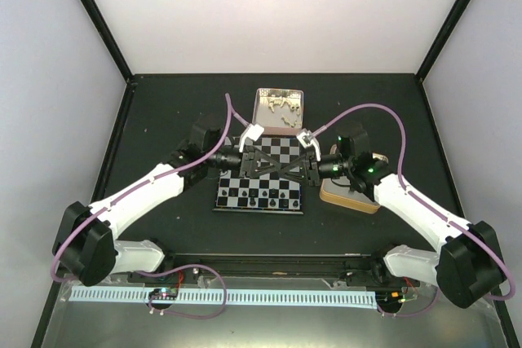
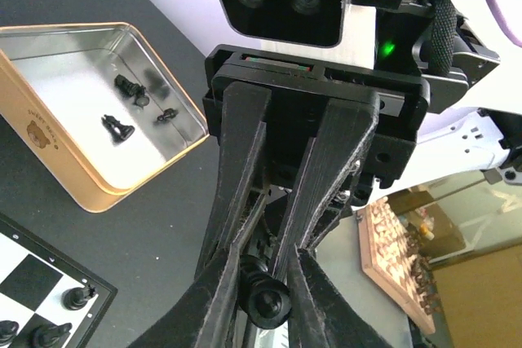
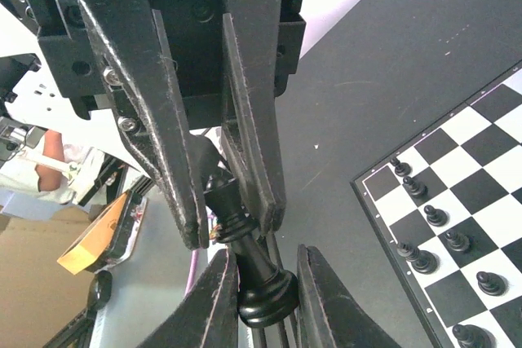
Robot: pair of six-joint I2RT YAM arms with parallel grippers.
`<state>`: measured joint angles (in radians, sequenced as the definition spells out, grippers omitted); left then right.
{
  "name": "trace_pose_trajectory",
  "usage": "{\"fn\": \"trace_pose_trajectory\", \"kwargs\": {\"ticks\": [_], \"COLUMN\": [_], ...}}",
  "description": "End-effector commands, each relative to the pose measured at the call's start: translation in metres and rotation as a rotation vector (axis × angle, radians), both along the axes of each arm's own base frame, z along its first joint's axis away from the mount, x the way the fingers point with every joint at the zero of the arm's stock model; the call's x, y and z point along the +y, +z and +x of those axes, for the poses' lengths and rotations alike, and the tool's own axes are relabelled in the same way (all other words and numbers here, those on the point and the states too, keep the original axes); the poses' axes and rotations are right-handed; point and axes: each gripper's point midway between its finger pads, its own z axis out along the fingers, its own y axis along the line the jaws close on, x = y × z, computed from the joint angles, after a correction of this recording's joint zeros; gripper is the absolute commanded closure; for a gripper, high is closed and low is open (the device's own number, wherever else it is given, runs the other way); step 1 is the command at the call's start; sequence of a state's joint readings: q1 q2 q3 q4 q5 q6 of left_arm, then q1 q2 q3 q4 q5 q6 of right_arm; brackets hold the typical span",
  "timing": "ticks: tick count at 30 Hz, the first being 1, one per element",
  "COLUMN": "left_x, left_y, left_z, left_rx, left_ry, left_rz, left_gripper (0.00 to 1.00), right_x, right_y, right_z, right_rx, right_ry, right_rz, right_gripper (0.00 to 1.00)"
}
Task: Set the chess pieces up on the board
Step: Place the chess piece on the chessboard.
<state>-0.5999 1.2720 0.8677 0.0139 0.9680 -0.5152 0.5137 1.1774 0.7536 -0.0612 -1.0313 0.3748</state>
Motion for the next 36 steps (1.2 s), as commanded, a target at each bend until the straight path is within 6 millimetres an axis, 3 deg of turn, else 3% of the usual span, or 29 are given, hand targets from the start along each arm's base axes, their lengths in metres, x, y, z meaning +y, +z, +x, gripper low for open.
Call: {"fn": "trace_pose_trajectory", "kwargs": {"ticks": [1,3,8,11,17,22,26,30,36], "left_x": [-0.004,-0.002,0.011,0.028,0.054,0.055,0.047,0.042,0.031], "left_y": [0.014,0.012,-0.002,-0.026,-0.063,-0.088,-0.105,-0.123,-0.161], "left_z": [-0.001,0.001,0.020,0.037,0.040,0.031,0.024,0.023,0.011], "left_rx": [-0.057,-0.062,-0.095,-0.120,-0.189,-0.247,-0.287,-0.290,-0.313], "left_ry": [-0.019,-0.003,0.154,0.309,0.454,0.472,0.463,0.461,0.381], "left_rz": [-0.008,0.004,0.116,0.243,0.467,0.611,0.675,0.708,0.785], "left_gripper": [0.87,0.88,0.90,0.89,0.89,0.89,0.87,0.87,0.86], "right_x": [0.003,0.003,-0.005,-0.012,-0.031,-0.068,-0.097,-0.117,-0.123], "right_y": [0.007,0.006,-0.016,-0.033,-0.057,-0.085,-0.100,-0.112,-0.124], "right_z": [0.004,0.006,0.017,0.022,0.046,0.086,0.105,0.113,0.112], "right_rx": [-0.026,-0.027,-0.057,-0.051,-0.057,-0.006,0.059,0.102,0.142], "right_ry": [-0.003,-0.013,-0.094,-0.136,-0.312,-0.593,-0.753,-0.839,-0.845], "right_rz": [0.002,-0.007,-0.108,-0.184,-0.313,-0.464,-0.525,-0.578,-0.610], "right_gripper": [0.88,0.80,0.39,0.31,0.28,0.28,0.29,0.30,0.31]}}
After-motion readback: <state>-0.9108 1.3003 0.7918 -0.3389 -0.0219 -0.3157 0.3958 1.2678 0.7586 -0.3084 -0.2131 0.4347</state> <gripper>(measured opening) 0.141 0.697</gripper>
